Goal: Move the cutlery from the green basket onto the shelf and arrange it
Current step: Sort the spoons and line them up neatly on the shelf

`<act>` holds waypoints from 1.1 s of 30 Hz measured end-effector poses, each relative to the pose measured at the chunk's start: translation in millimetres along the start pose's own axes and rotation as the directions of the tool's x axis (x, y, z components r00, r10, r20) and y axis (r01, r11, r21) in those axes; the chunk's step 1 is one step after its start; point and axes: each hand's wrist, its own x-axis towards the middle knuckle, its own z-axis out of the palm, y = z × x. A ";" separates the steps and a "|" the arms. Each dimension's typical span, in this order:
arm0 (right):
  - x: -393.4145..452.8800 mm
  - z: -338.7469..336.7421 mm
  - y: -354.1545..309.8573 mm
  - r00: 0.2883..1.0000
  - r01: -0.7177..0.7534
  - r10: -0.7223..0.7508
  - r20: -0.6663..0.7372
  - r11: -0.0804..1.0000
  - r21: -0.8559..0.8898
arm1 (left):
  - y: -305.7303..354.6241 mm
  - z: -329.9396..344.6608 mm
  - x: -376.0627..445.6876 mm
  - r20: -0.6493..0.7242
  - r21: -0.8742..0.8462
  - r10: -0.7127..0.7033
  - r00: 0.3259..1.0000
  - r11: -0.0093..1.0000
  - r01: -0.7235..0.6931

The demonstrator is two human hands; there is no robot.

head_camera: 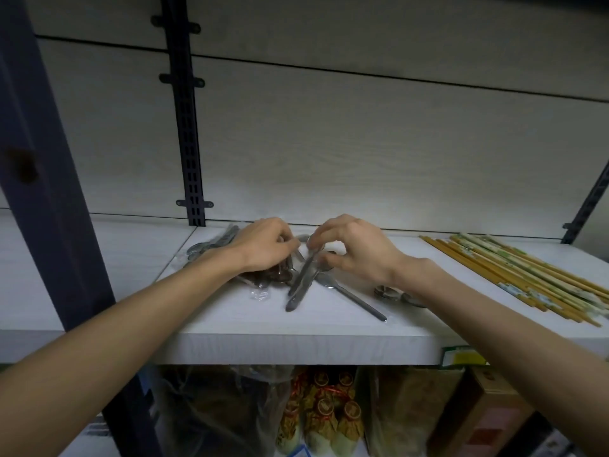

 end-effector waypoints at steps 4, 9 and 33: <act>21.0 8.5 10.1 0.977 -0.211 0.213 -0.012 0.974 0.077 | 4.1 -1.8 -4.5 -0.024 0.008 -0.003 1.000 1.000 0.003; 44.4 24.0 26.9 0.858 -0.508 0.476 0.193 0.840 0.192 | 19.6 4.3 -15.0 0.081 0.270 0.042 0.996 0.961 -0.062; -20.7 -42.7 78.1 0.650 -0.376 0.738 0.183 0.104 0.921 | 51.9 -7.4 21.8 -0.047 0.132 -0.132 0.990 0.982 0.137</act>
